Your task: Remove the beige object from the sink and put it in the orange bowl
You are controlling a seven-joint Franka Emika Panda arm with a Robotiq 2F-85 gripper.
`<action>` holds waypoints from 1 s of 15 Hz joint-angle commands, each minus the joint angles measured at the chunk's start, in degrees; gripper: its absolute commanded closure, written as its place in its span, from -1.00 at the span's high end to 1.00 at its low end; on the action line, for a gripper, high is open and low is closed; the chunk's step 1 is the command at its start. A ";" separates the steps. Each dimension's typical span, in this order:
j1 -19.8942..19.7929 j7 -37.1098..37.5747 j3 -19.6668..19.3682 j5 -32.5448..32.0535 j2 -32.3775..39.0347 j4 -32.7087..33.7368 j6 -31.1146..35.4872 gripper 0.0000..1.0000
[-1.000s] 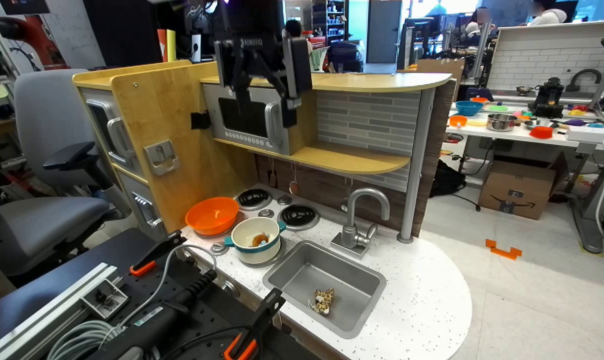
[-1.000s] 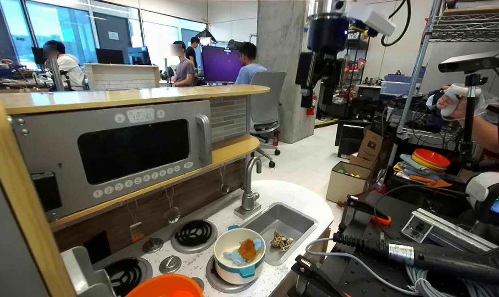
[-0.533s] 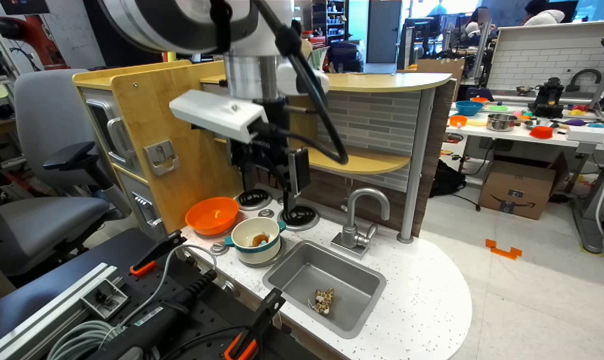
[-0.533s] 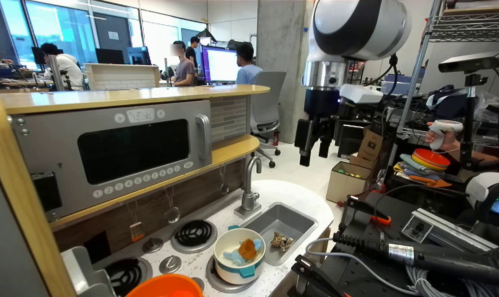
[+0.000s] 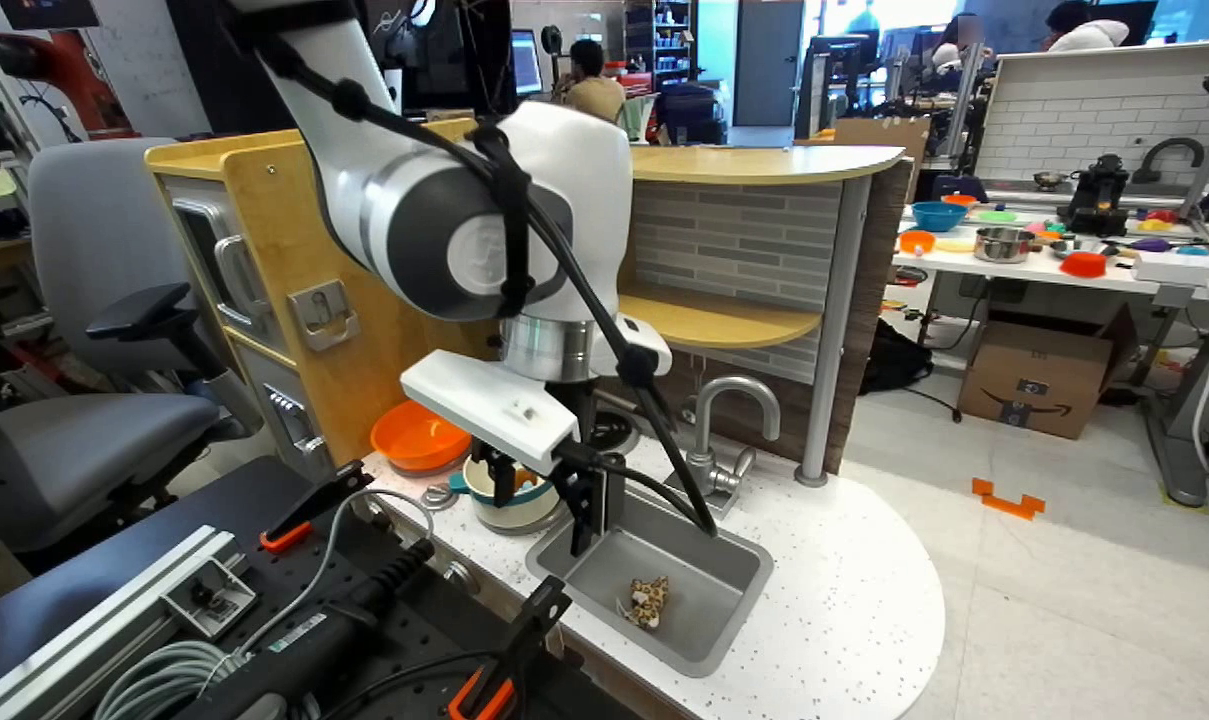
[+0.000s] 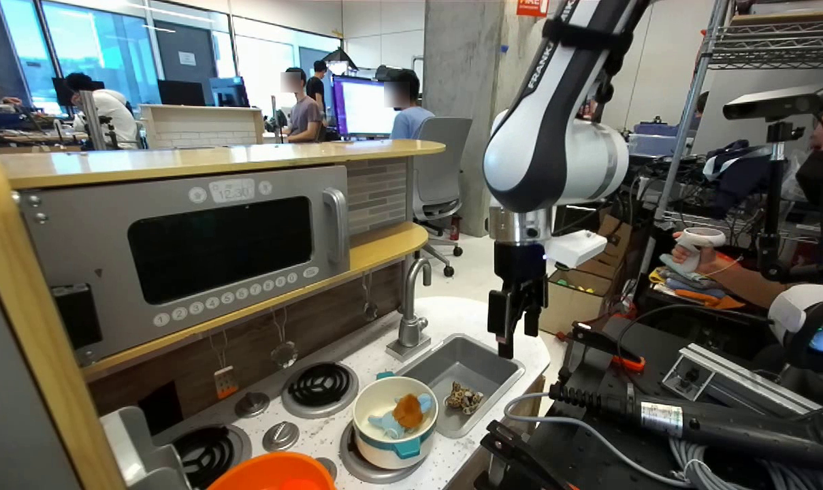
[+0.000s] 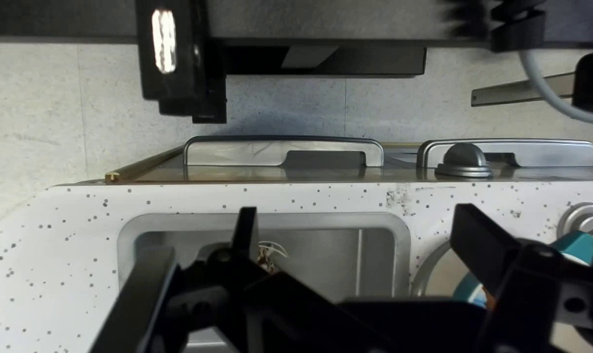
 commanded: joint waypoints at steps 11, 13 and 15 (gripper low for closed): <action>-1.50 0.13 1.60 -7.84 25.47 23.00 1.73 1.00; -1.84 0.39 1.54 -8.16 27.85 25.82 1.27 1.00; -2.10 0.60 1.54 -8.25 29.59 28.20 0.82 1.00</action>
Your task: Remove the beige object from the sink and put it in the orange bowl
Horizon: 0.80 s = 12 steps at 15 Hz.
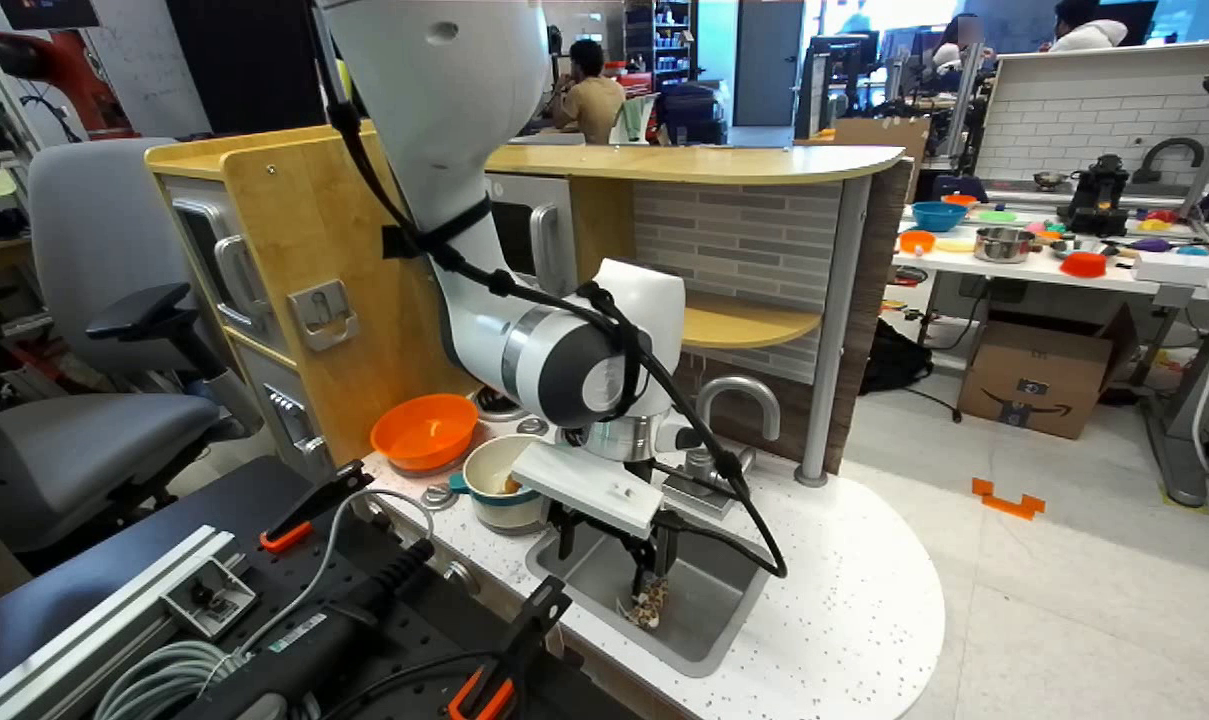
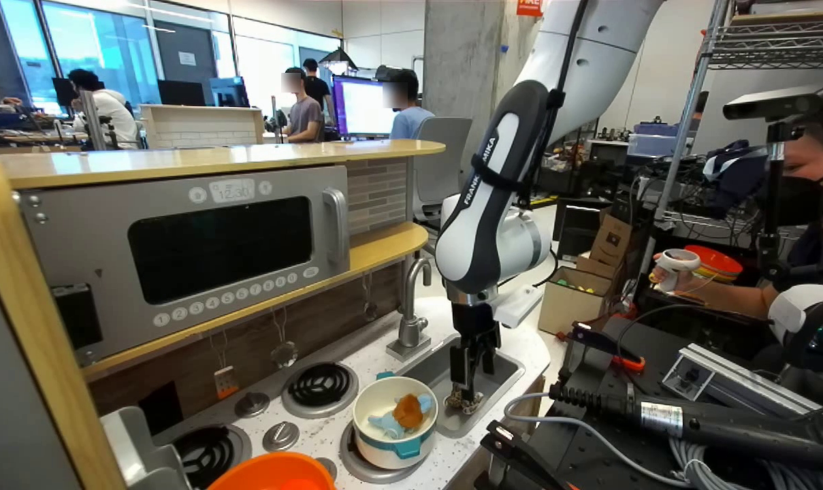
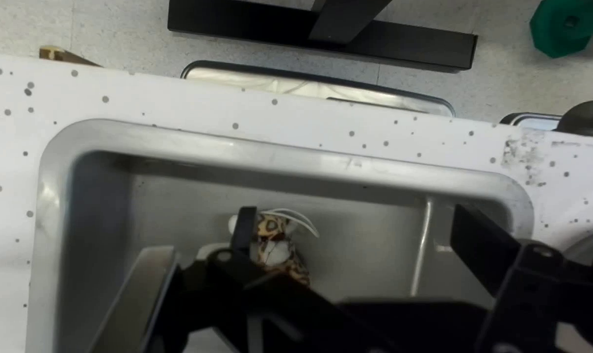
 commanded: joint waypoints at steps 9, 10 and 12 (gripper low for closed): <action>-0.25 1.86 -0.45 -2.48 9.41 10.95 0.46 1.00; -0.26 2.12 -0.49 -2.60 9.98 11.53 0.30 1.00; -0.22 2.34 -0.54 -2.70 11.01 12.59 0.07 1.00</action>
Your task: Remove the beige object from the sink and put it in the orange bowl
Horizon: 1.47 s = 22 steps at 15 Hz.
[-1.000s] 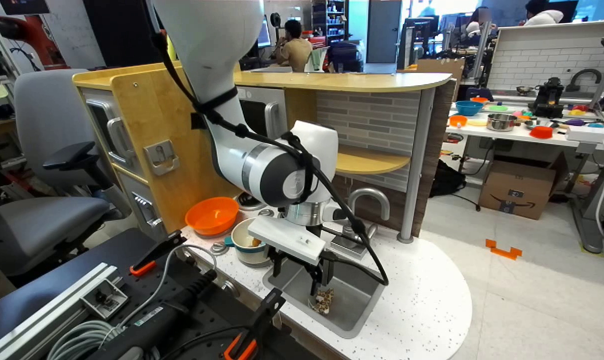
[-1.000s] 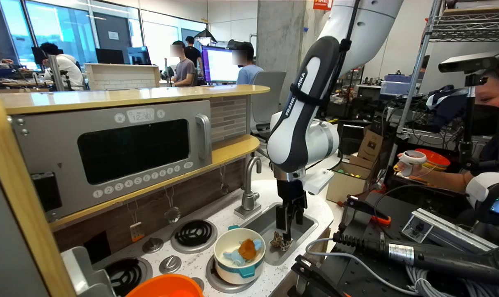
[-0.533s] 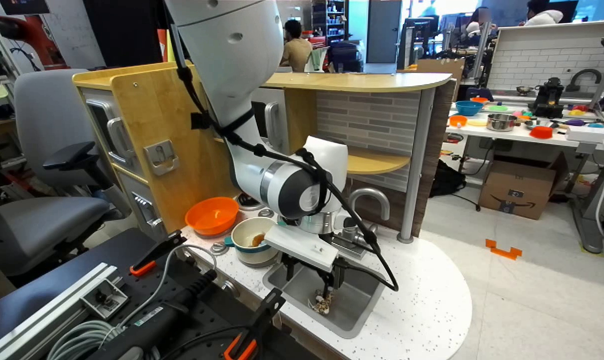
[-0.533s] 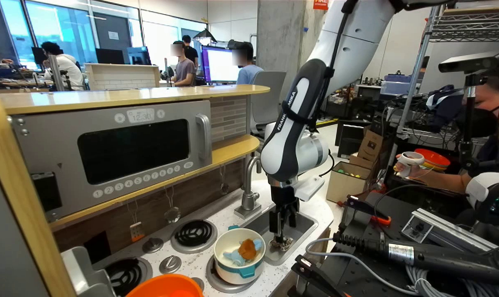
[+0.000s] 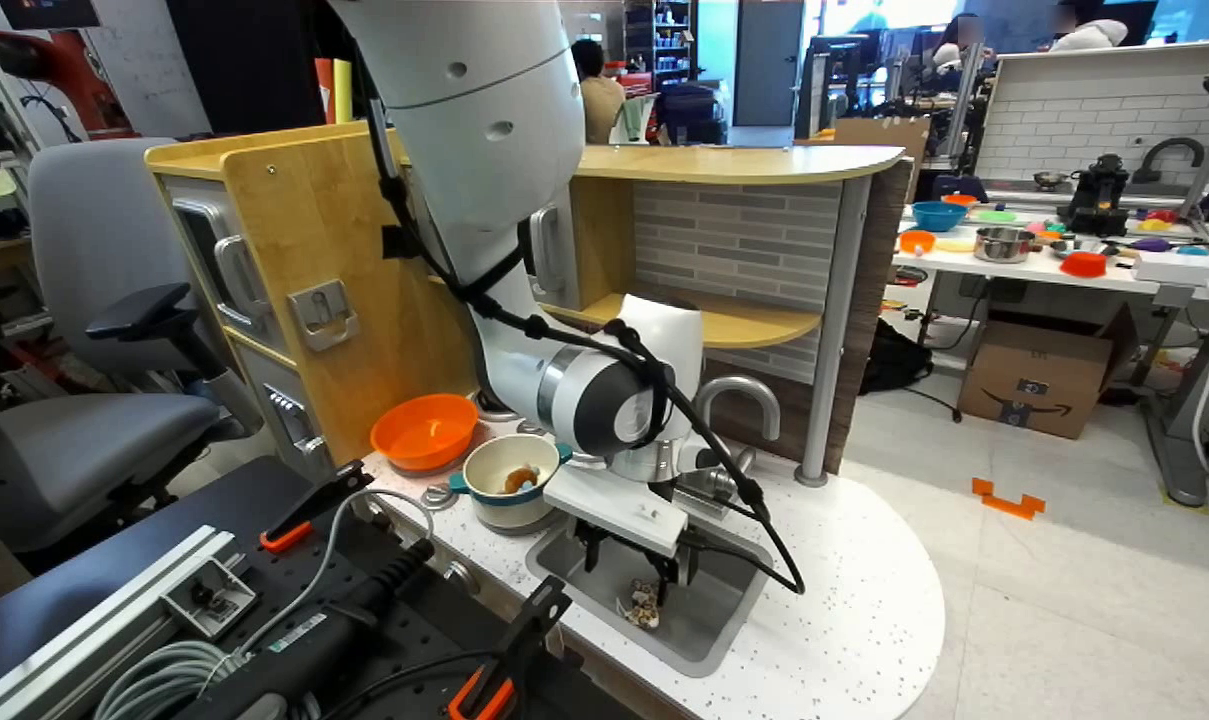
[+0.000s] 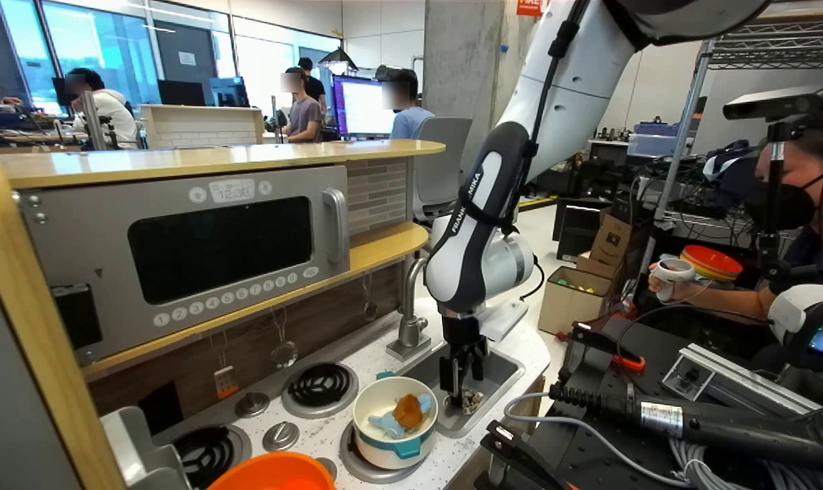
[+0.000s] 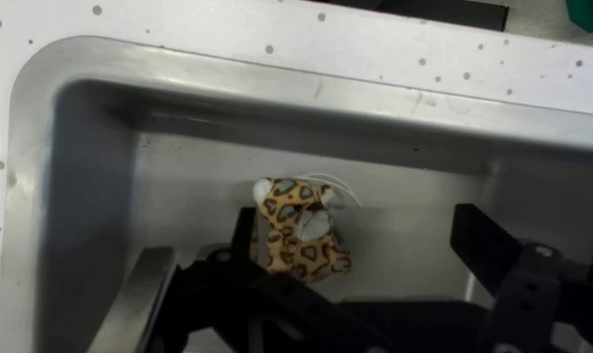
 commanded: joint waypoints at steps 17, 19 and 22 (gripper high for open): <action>0.63 1.50 -1.45 -3.92 7.83 8.68 -0.45 -0.48; -0.03 1.22 -0.96 -3.58 5.74 6.52 0.09 -0.74; -0.40 1.22 -0.52 -3.24 1.82 2.39 0.65 -0.90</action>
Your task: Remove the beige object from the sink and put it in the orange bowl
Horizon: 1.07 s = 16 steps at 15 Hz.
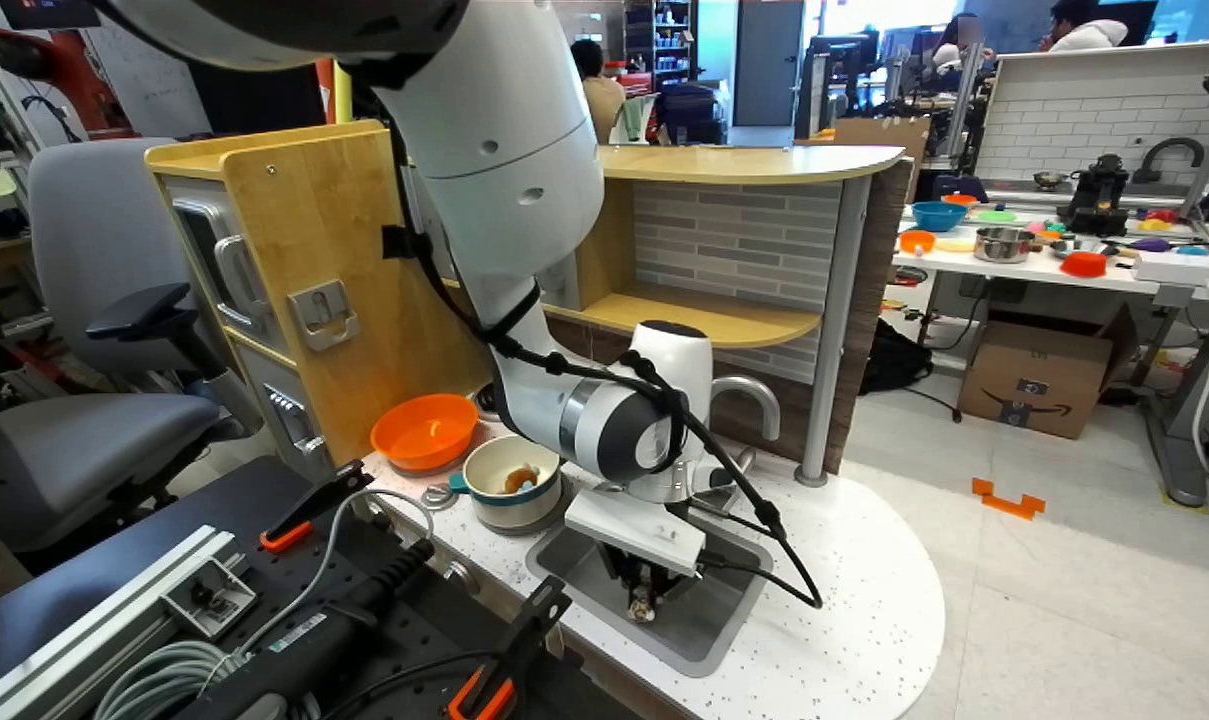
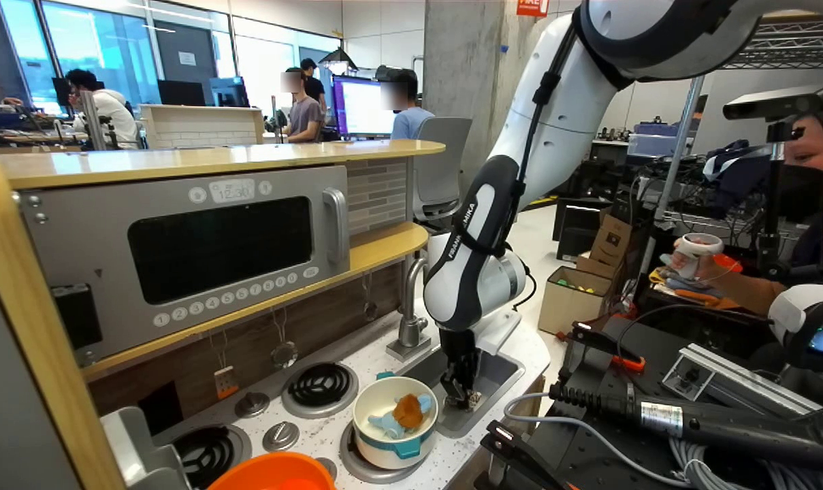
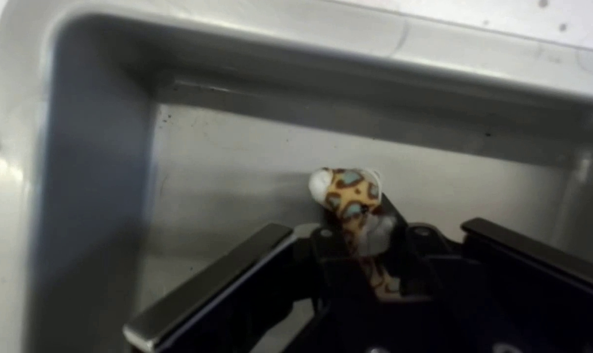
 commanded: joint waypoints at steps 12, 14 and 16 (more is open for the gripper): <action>1.58 2.50 0.48 -1.34 -35.11 -35.72 11.55 -0.91; 2.19 2.75 1.20 -1.11 -40.67 -40.98 12.95 -0.91; 3.84 4.10 1.87 -0.81 -45.73 -45.25 13.42 -0.91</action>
